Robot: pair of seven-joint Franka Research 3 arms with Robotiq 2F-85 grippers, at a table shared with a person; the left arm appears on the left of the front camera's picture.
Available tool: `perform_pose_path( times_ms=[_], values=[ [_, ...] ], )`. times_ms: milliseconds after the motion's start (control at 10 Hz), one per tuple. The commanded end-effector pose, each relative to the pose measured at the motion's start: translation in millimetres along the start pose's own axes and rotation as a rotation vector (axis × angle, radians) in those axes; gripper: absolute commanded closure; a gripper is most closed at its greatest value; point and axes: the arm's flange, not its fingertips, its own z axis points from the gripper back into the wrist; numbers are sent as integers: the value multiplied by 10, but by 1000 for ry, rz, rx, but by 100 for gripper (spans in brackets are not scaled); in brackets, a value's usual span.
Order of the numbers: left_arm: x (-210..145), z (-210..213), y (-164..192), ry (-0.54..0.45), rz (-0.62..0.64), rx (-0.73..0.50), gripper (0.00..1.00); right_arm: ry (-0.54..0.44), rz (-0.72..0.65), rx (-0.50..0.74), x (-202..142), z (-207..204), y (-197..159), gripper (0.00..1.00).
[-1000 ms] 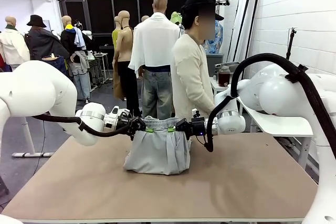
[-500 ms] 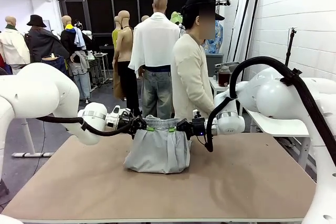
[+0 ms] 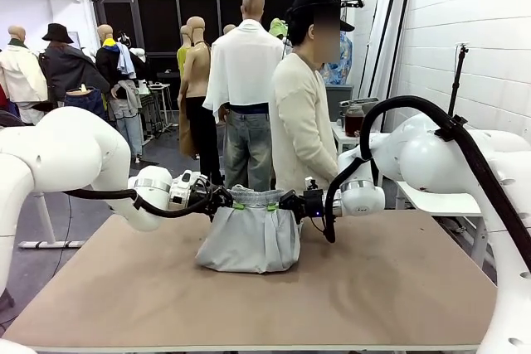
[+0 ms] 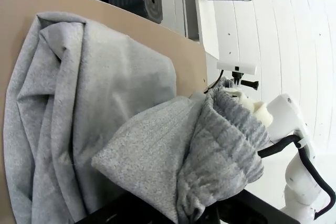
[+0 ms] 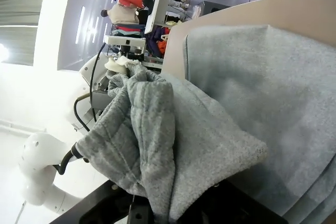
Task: Fold the training pants.
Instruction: Fold the Training pants in half.
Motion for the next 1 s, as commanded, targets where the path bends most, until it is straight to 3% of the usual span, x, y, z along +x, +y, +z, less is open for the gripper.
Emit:
perform_pose_path(
  times_ms=[0, 900],
  values=[
    [241, 157, 95, -71, 41, 29, 100, -69, -34, -20, 124, 166, -85, 100],
    [414, 123, 243, -142, 42, 39, 100, -129, -38, -52, 247, 179, -230, 100]
  ],
)
